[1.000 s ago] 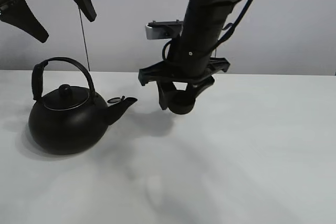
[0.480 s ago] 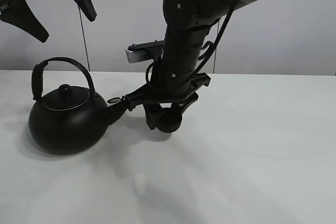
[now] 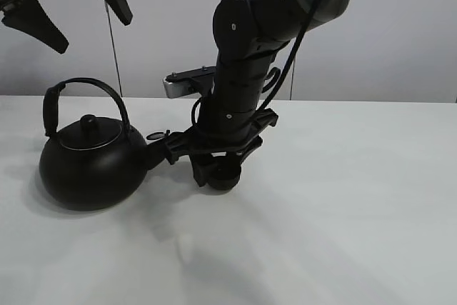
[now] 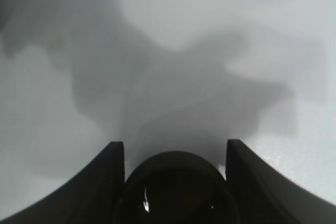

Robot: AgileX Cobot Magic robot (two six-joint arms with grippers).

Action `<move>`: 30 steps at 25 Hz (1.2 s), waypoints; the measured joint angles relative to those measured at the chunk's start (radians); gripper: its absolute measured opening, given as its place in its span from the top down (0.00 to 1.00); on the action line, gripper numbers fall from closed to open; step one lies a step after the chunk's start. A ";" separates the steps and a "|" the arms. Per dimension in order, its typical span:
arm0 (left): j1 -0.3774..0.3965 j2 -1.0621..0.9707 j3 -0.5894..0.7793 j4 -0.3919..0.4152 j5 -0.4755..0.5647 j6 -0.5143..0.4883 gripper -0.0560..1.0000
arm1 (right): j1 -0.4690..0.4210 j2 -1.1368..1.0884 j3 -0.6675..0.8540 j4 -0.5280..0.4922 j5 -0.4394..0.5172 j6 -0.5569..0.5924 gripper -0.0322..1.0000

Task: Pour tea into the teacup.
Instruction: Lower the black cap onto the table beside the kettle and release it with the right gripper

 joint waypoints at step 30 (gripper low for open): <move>0.000 0.000 0.000 0.000 -0.002 0.000 0.29 | 0.000 -0.012 0.000 0.000 0.014 0.000 0.35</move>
